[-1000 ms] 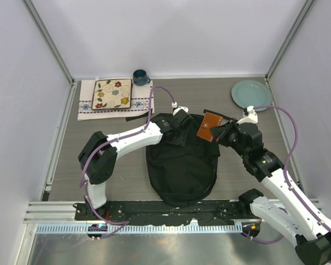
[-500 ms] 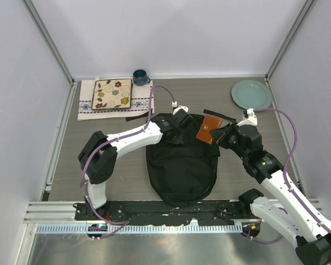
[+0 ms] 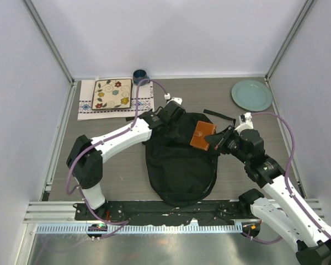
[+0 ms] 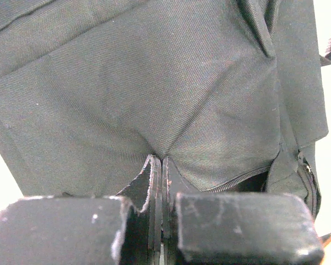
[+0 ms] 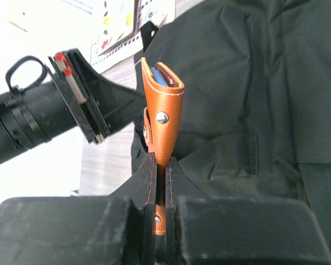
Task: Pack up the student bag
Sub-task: Place the personal item in the student bag, then zip the student bag at the center of the board.
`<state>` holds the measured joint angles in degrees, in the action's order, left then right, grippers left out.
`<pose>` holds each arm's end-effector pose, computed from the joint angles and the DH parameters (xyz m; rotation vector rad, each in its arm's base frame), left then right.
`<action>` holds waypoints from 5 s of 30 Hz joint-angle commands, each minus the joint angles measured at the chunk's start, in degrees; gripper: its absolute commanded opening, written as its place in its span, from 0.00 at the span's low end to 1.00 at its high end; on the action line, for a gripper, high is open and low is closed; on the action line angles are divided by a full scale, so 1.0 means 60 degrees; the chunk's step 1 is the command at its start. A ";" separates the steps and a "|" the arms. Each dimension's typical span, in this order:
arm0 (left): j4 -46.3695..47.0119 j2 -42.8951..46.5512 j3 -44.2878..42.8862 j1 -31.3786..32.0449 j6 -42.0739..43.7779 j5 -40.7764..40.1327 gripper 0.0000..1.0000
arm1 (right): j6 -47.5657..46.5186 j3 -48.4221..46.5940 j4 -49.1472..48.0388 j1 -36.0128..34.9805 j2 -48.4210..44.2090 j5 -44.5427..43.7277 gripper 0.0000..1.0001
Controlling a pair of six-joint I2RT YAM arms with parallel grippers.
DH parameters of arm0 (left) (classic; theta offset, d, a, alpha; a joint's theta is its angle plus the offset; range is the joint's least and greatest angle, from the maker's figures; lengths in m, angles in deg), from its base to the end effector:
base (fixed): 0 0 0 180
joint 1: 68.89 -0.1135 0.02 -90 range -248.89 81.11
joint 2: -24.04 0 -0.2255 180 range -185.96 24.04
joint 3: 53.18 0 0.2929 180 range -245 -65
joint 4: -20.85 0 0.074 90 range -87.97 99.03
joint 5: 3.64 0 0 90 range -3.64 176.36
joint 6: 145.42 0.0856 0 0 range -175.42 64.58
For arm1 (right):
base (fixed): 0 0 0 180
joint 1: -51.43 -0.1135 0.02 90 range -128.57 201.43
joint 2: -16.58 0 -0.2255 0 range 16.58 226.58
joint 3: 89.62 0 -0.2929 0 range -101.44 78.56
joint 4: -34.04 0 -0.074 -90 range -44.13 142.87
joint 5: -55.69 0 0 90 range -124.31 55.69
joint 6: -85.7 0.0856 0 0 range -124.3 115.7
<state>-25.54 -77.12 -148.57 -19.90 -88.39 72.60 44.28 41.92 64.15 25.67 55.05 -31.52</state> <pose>0.3116 -0.3273 0.1812 0.2432 2.4618 -0.3304 0.2519 0.1262 0.2497 0.3680 1.9983 0.8970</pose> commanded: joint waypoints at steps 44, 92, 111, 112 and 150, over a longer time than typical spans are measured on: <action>0.1147 0.1627 0.1096 -0.0548 -0.1184 0.1443 0.00 | 0.4253 0.3075 -0.9259 0.0060 0.4222 0.2174 0.00; 0.0870 0.1406 0.0701 -0.0870 -0.0702 0.2981 0.00 | 0.4019 0.1875 -1.4748 -0.2621 0.8951 -0.4229 0.01; 0.1248 0.1831 0.2033 -0.1471 -0.1081 0.2864 0.22 | 0.1720 0.1873 -0.9892 -0.2665 0.8252 -0.3204 0.56; 0.1336 0.1890 0.2135 -0.1529 -0.1140 0.2893 0.28 | 0.1428 0.1917 -0.9119 -0.2665 0.7684 -0.3247 0.56; 0.3225 0.7134 0.7995 -0.1632 -0.4479 0.0316 0.95 | -0.2851 -0.1375 -0.3663 -0.3982 0.5128 -0.1152 0.45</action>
<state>-14.11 -36.67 -101.38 -29.58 -110.64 76.60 33.09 39.43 40.68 4.31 82.75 -39.70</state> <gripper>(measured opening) 0.968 0.450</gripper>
